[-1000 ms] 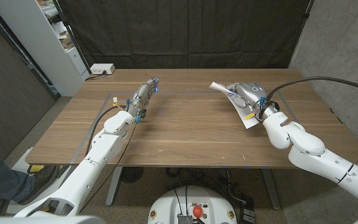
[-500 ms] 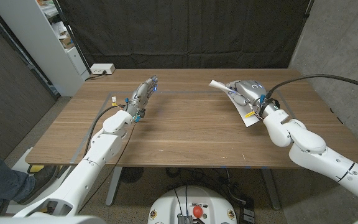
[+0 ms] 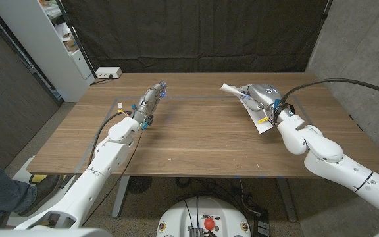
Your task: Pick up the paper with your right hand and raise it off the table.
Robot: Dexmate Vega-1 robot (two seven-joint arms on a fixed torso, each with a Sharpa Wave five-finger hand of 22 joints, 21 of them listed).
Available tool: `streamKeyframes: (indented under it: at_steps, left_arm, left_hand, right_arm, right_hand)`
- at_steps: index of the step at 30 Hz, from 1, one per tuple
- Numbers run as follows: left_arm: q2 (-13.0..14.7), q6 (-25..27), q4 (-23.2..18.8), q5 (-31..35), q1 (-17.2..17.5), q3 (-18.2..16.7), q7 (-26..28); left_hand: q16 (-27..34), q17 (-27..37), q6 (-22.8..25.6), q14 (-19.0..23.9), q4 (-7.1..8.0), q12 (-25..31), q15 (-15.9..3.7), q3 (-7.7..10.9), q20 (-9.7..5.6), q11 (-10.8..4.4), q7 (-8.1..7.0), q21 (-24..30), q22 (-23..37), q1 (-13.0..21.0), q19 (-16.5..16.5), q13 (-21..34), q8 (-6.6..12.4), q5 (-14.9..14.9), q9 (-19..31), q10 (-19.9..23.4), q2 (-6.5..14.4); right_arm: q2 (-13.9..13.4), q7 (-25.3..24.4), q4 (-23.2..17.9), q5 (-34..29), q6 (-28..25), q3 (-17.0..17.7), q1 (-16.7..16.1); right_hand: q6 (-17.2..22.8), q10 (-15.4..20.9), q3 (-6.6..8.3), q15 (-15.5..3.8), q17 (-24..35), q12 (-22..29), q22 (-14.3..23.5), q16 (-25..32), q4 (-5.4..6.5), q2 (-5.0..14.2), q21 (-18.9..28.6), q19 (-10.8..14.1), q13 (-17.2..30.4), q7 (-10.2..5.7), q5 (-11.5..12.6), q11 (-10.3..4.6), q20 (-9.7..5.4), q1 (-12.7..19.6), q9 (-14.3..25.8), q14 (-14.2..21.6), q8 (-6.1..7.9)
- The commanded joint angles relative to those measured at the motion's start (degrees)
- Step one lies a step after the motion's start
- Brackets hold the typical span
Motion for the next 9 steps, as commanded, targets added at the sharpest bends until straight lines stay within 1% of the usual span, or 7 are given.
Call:
streamKeyframes:
  at_steps: [1,9]
  left_arm:
    - [0.48,0.52,-1.14,-0.31,1.26,-0.84,0.51]
    - [0.69,0.44,-1.55,-0.27,1.70,-1.03,0.48]
  left_hand:
    - [0.16,0.15,0.12,0.03,-0.35,0.05,0.04,0.12,0.14,-0.03,0.11,0.13,0.14,0.12,-0.51,0.08,0.03,-0.02,0.16,-0.03,0.57]
    - [0.16,0.15,0.06,0.02,-0.40,0.05,0.04,0.10,0.14,-0.03,0.11,0.13,0.14,0.09,-0.53,0.08,0.01,-0.02,0.16,-0.04,0.57]
  right_arm:
    - [1.05,0.35,1.11,-0.21,0.82,-0.91,1.10]
    - [1.34,0.34,1.16,-0.52,0.92,-1.23,1.31]
  right_hand:
    - [0.09,0.14,-0.04,-8.01,0.22,-0.02,-0.04,-0.26,-0.06,0.45,0.39,0.06,0.10,-0.35,0.15,-0.03,-4.94,-0.10,0.28,0.17,-0.26]
    - [0.15,0.12,-0.11,-8.04,0.44,-0.06,-0.12,-0.43,-0.03,0.44,0.69,-0.08,0.13,-0.30,0.14,-0.12,-5.03,-0.13,0.33,0.35,-0.33]
